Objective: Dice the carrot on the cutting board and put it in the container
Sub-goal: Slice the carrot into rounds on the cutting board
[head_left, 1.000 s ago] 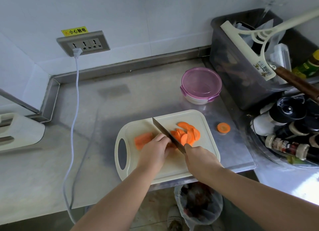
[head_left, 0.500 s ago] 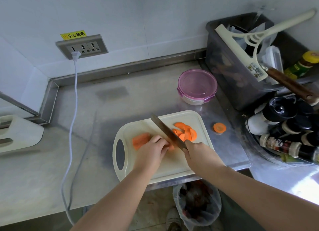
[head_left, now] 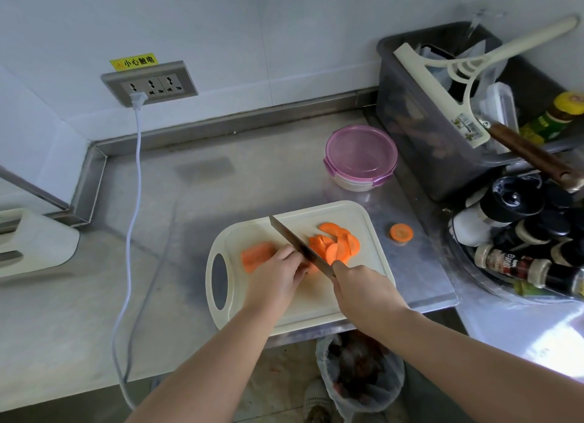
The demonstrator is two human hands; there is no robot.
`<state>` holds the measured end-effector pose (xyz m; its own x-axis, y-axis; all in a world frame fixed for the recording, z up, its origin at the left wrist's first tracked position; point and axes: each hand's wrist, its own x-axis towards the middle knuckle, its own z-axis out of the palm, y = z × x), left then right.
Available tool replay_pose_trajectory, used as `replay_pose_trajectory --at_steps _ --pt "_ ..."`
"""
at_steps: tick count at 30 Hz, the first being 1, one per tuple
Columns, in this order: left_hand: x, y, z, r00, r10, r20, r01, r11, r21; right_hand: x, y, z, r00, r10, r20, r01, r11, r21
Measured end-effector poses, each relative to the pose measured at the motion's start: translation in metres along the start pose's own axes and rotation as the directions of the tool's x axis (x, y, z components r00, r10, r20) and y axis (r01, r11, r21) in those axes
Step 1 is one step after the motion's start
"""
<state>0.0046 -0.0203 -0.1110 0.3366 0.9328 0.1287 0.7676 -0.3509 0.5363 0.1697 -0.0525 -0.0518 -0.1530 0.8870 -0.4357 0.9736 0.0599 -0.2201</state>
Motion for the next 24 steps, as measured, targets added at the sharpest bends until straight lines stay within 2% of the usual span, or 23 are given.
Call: replay_pose_trajectory --at_steps 16,24 --pt "0.002 -0.002 0.000 0.999 -0.024 0.026 0.025 0.999 -0.045 0.006 0.001 0.001 0.999 -0.007 0.054 0.005 1.000 0.031" --pt "0.000 -0.005 0.000 1.000 -0.007 0.014 0.008 0.998 -0.058 0.016 -0.006 0.008 0.994 0.046 0.101 -0.049 0.998 0.030"
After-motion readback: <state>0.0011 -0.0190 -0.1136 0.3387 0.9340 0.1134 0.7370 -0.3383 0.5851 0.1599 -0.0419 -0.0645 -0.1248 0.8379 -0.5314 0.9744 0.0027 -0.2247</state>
